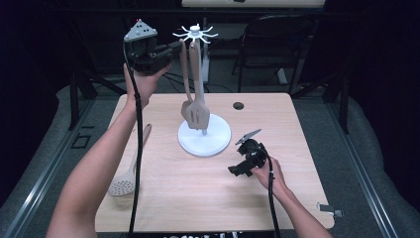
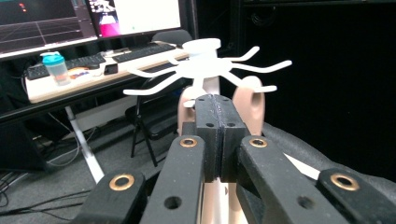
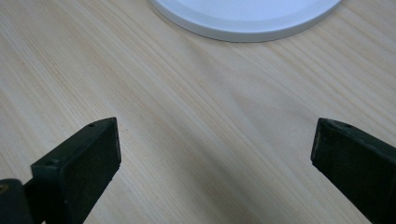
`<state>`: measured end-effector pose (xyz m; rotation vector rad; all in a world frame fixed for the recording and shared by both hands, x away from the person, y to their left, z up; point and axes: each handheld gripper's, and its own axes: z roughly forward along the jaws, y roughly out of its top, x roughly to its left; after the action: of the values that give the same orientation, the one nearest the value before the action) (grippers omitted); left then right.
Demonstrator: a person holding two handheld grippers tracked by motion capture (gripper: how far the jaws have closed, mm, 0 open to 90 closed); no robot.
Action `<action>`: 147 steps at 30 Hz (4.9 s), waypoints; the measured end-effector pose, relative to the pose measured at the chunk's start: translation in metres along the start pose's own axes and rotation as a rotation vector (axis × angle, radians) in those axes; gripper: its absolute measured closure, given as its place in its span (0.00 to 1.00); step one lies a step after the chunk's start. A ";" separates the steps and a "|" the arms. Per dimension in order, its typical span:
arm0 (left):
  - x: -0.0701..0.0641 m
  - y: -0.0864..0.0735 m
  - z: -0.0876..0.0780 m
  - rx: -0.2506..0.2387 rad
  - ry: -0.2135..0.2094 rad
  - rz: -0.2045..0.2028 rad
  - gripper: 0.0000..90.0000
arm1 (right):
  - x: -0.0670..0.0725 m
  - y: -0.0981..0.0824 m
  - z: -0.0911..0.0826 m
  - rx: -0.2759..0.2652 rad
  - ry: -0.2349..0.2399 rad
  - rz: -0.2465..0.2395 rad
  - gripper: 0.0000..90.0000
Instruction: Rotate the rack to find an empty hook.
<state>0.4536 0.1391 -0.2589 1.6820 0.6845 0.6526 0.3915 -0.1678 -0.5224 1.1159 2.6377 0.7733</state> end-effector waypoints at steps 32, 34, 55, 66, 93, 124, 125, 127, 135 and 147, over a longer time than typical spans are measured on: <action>0.017 0.002 0.008 0.019 0.057 -0.026 1.00 | 0.000 0.000 0.001 -0.002 0.003 -0.007 0.01; 0.018 0.002 0.009 0.023 0.064 -0.025 1.00 | 0.001 0.000 0.002 -0.010 0.005 -0.002 0.01; 0.004 -0.008 -0.009 -0.003 0.009 -0.011 1.00 | 0.001 0.001 0.002 0.008 0.004 -0.005 0.01; -0.011 0.002 -0.001 0.007 -0.003 0.031 1.00 | 0.001 0.000 0.003 0.012 0.004 -0.011 0.01; 0.014 0.001 0.006 0.013 0.052 -0.024 1.00 | 0.001 0.000 0.003 0.011 0.005 -0.006 0.02; 0.033 -0.132 -0.020 0.365 0.152 -0.109 0.19 | 0.003 0.000 0.006 0.022 0.018 -0.016 0.02; 0.033 -0.143 -0.021 0.391 0.163 -0.122 0.18 | 0.003 0.001 0.006 0.030 0.009 -0.028 0.02; 0.033 -0.149 -0.021 0.407 0.168 -0.125 0.17 | 0.003 0.001 0.007 0.027 0.014 -0.026 0.02; 0.037 -0.196 -0.022 0.543 0.220 -0.112 0.13 | 0.003 0.000 0.008 0.036 0.020 -0.030 0.02; 0.049 -0.239 -0.032 0.589 0.242 -0.203 0.05 | 0.002 -0.002 0.014 0.048 0.039 -0.050 0.03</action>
<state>0.4394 0.2394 -0.4834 2.0439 1.2980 0.5422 0.3942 -0.1622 -0.5348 1.0532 2.7186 0.7336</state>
